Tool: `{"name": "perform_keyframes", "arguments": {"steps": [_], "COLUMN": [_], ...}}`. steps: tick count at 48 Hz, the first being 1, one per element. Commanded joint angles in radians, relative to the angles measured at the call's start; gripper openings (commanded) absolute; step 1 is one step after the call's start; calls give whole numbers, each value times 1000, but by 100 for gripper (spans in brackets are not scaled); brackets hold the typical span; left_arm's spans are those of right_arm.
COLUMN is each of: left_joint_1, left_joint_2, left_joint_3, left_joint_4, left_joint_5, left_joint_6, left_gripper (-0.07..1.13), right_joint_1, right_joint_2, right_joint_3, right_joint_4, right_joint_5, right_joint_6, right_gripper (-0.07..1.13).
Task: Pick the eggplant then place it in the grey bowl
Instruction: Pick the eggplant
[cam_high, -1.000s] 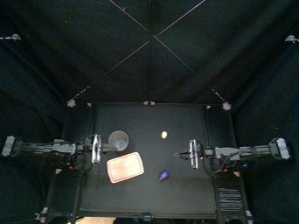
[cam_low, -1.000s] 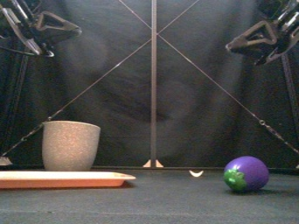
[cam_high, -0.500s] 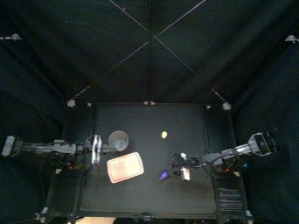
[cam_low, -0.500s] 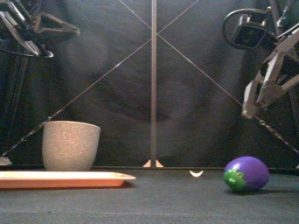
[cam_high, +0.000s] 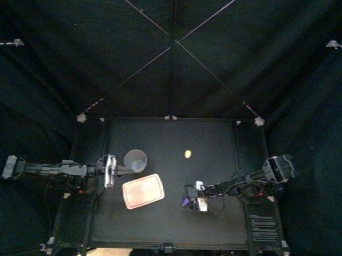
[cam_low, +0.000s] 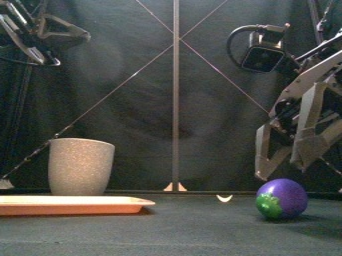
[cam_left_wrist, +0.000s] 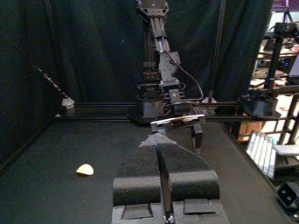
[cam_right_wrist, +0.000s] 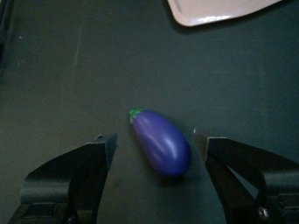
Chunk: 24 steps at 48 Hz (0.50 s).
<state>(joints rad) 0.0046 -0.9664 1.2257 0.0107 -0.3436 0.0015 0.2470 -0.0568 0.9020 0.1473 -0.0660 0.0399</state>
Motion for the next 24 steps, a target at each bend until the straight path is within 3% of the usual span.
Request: {"name": "perform_keyframes", "arguments": {"steps": [1,16,24], "left_joint_1": [-3,-3,-3], "left_joint_2": [2,2,2], "left_joint_3": [-12,-6,-6], "left_joint_4": [2,2,0], "left_joint_5": [-9,-9,-9], "left_joint_6": [0,0,0], "left_gripper": [-2,-2,-2], "right_joint_1": [8,2,0], "right_joint_2": [15,64,92], "right_joint_3": [-28,-31,-48], "right_joint_4": [0,0,0], "right_joint_5": [-2,5,5], "right_joint_6": [0,0,0], "right_gripper": [102,98,76]}}
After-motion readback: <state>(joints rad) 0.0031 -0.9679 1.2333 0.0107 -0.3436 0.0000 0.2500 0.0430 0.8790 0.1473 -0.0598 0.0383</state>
